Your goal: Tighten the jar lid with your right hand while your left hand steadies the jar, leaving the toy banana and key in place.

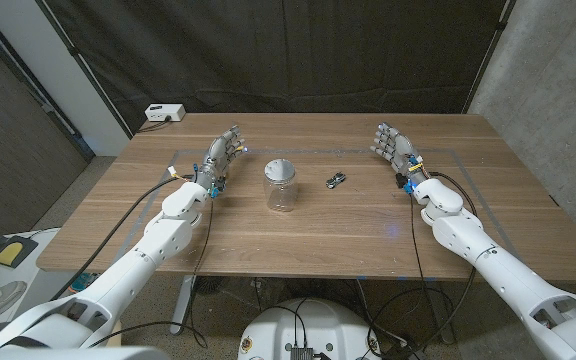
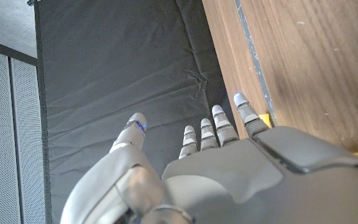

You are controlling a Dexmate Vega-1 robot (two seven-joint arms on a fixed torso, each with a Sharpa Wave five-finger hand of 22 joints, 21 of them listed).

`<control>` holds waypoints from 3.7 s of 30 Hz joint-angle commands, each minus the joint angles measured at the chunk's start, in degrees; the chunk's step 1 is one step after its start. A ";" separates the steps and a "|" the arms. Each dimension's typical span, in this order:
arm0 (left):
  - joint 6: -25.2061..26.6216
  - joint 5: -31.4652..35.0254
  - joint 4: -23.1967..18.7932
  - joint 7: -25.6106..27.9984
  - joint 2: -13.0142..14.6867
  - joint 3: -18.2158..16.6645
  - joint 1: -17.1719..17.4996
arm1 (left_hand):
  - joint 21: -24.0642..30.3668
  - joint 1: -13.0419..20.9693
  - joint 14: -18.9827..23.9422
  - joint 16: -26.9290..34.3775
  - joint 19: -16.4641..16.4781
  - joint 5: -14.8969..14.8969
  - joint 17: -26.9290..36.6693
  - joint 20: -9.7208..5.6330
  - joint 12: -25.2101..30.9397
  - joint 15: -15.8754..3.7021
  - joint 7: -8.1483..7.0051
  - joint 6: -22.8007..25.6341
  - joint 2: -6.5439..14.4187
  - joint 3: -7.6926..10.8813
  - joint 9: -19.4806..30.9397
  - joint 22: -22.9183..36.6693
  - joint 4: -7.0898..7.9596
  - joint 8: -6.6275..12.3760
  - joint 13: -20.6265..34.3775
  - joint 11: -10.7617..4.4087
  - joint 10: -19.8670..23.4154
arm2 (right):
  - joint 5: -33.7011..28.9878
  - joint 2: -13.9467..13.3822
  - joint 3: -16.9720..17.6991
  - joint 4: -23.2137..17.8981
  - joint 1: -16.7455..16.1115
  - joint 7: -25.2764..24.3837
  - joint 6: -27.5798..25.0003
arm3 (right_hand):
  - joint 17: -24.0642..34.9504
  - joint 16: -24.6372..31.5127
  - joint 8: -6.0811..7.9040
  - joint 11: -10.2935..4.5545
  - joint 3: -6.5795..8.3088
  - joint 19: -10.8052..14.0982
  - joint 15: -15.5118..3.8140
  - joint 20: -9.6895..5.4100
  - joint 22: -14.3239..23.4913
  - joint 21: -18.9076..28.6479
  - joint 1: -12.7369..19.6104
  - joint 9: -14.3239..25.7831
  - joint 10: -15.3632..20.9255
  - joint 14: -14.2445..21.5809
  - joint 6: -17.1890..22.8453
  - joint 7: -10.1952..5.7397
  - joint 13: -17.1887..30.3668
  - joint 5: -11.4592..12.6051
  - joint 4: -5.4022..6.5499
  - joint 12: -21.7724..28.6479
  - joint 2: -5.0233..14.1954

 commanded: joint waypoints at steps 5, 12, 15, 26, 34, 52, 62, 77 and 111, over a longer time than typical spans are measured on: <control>-0.64 -0.24 1.82 -4.39 0.12 1.09 -1.48 | -0.94 -0.91 -1.94 0.03 -1.48 -0.64 -0.14 0.36 -0.32 0.90 -0.37 -1.21 -0.17 -0.65 0.15 0.12 -0.32 -0.13 0.21 0.34 -0.76 | 0.00 0.01 -0.15 0.54 0.23 0.53 0.16 | 0.28 0.12 0.45 0.33 0.44 -0.44 0.35 -0.17 0.07 -0.16 0.51 0.17 0.23 0.15 0.88 0.09 0.14 0.39 -0.06 0.12 0.14; -1.30 0.35 2.83 -7.45 0.75 1.97 -2.28 | -1.22 -2.61 -1.51 0.61 -1.22 -0.97 -0.03 -0.30 -0.29 0.23 -0.76 -2.09 -2.99 -2.75 0.06 0.06 -0.47 -0.19 0.24 0.26 -0.77 | -0.28 -0.39 0.06 -1.40 -1.15 -1.01 -0.08 | 0.31 0.27 0.47 0.44 0.40 -0.38 0.55 -0.17 0.08 -0.07 0.49 0.17 0.43 0.42 1.03 0.18 0.15 0.38 -0.01 0.25 0.20; -1.55 0.38 2.59 -8.50 1.24 2.09 -2.13 | -1.29 -2.85 -1.48 0.66 -1.21 -0.91 -0.02 -0.32 -0.29 0.23 -0.73 -2.47 -3.54 -3.11 0.05 0.05 -0.54 -0.29 0.24 0.39 -0.79 | -0.51 -0.79 0.15 -2.99 -2.08 -1.94 -0.38 | 0.32 0.31 0.47 0.54 0.38 -0.40 0.55 -0.15 0.08 -0.05 0.46 0.17 0.49 0.45 1.06 0.16 0.15 0.38 0.02 0.29 0.22; -1.88 0.63 0.47 -13.09 4.54 2.48 -1.14 | -2.12 -3.50 -3.06 0.31 -2.02 -0.31 -0.02 -0.07 -1.05 0.48 -0.36 -5.01 -6.33 -4.84 0.02 0.00 -1.16 -0.56 0.28 0.74 -3.17 | -1.71 -1.82 0.44 -9.29 -6.16 -6.20 -1.07 | 0.39 0.41 0.41 0.71 0.27 -0.43 0.69 -0.17 0.08 0.02 0.34 0.18 0.71 0.54 1.03 0.19 0.17 0.36 0.14 0.42 0.27; -2.89 3.09 -1.72 -16.08 8.29 3.17 -0.54 | -2.98 -2.72 -4.93 0.13 -2.89 0.52 -0.01 -0.28 -1.45 0.22 0.73 -7.49 -8.78 -6.04 0.07 -0.03 -2.08 -0.52 0.37 0.86 -5.53 | -2.77 -2.40 0.69 -14.07 -9.55 -9.42 -1.26 | 0.46 0.48 0.33 0.79 0.15 -0.43 0.73 -0.16 0.08 0.07 0.14 0.18 0.73 0.56 0.89 0.32 0.18 0.32 0.29 0.45 0.29; -3.83 10.53 -6.17 -17.27 14.73 4.90 -0.28 | -4.32 4.89 -6.42 0.26 -0.96 7.69 -0.09 -1.95 -0.72 -0.38 2.47 -8.53 -14.08 -11.67 0.28 -0.33 -3.86 0.46 0.58 -1.42 -6.57 | -5.13 -3.27 1.74 -22.65 -17.17 -16.06 -1.24 | 0.70 0.65 0.21 0.89 -0.24 -0.51 0.85 -0.16 0.10 0.13 -0.71 0.19 0.79 0.59 0.66 0.34 0.21 0.21 0.92 0.52 0.36; -2.34 15.97 -10.47 -16.45 18.46 5.91 -0.72 | -5.92 9.39 -10.25 -0.19 -1.85 11.63 -0.26 -2.36 -0.88 -0.01 0.85 -10.60 -14.03 -14.96 0.35 -0.45 -3.90 0.40 0.59 -4.27 -8.51 | -6.80 -2.98 2.43 -26.28 -21.35 -19.55 -0.29 | 0.87 0.78 0.16 1.07 -0.54 -0.53 0.88 -0.13 0.11 0.18 -1.44 0.21 1.01 0.64 0.55 0.31 0.23 0.10 1.43 0.62 0.40; 0.81 24.75 -16.73 -15.54 22.55 7.69 -2.08 | -7.61 13.94 -13.23 -0.16 -2.45 15.46 -0.34 -2.32 -1.15 0.83 -1.11 -13.97 -13.84 -18.66 0.58 -0.58 -3.86 0.15 0.64 -6.01 -11.37 | -8.75 -1.20 3.19 -27.41 -25.35 -21.91 3.59 | 1.10 0.95 0.14 1.39 -1.04 -0.46 0.92 -0.09 0.12 0.29 -2.60 0.23 1.21 0.76 0.42 0.37 0.26 -0.03 2.21 0.71 0.36; 10.04 36.99 -24.56 -18.14 25.30 11.38 -5.68 | -11.03 23.84 -15.78 0.25 -5.22 19.77 -0.30 -0.21 -0.66 0.71 -1.75 -18.81 -12.23 -22.94 1.06 -0.45 -3.45 0.79 0.96 -6.44 -14.55 | -9.96 2.64 3.96 -24.85 -26.42 -23.02 7.82 | 1.49 1.38 0.09 1.78 -2.21 -0.30 1.06 0.06 0.15 0.47 -5.24 0.29 1.94 1.42 0.16 0.38 0.34 -0.05 3.88 0.96 0.03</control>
